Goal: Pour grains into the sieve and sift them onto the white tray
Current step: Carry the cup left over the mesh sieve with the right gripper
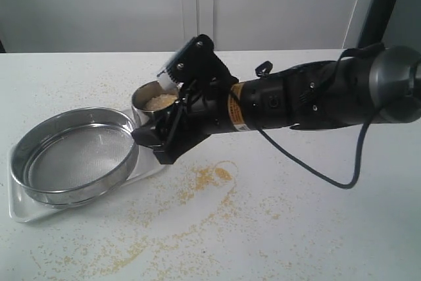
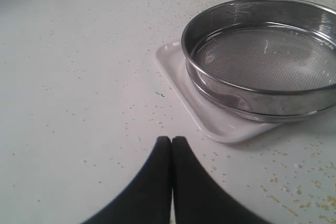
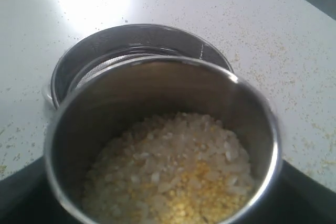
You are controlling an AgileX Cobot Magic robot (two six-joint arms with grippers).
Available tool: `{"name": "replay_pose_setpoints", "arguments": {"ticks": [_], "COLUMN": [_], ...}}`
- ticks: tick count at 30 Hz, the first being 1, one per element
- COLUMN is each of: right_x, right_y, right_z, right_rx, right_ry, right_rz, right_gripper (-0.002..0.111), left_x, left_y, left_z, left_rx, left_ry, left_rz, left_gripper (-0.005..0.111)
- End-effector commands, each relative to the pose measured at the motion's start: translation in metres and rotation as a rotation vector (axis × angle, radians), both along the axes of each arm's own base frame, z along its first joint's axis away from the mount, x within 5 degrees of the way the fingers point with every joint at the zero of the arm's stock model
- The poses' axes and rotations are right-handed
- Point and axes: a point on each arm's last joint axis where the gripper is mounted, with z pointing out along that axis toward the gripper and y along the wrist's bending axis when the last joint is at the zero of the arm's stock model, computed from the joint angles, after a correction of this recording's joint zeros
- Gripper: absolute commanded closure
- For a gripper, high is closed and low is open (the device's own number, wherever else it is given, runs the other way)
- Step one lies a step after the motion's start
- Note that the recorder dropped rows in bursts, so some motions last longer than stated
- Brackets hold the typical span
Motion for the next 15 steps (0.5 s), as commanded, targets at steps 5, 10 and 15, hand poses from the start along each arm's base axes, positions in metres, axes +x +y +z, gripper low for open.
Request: {"name": "replay_pose_setpoints", "arguments": {"ticks": [5, 10, 15], "right_x": [0.003, 0.007, 0.013], "right_y": [0.032, 0.055, 0.074], "right_z": [0.027, 0.026, 0.021], "right_rx": [-0.026, -0.071, -0.120], "right_ry": [-0.071, -0.110, -0.153], "right_rz": [-0.086, -0.124, -0.157], "right_gripper": [0.108, 0.108, 0.108], "left_x": [0.000, 0.000, 0.000], "left_y": [0.000, 0.000, 0.000], "left_z": [-0.001, -0.001, -0.001], "left_rx": [-0.010, -0.010, -0.010], "left_ry": [-0.001, -0.001, -0.001], "left_rz": [-0.001, -0.001, -0.001], "left_gripper": [0.106, 0.106, 0.106]}}
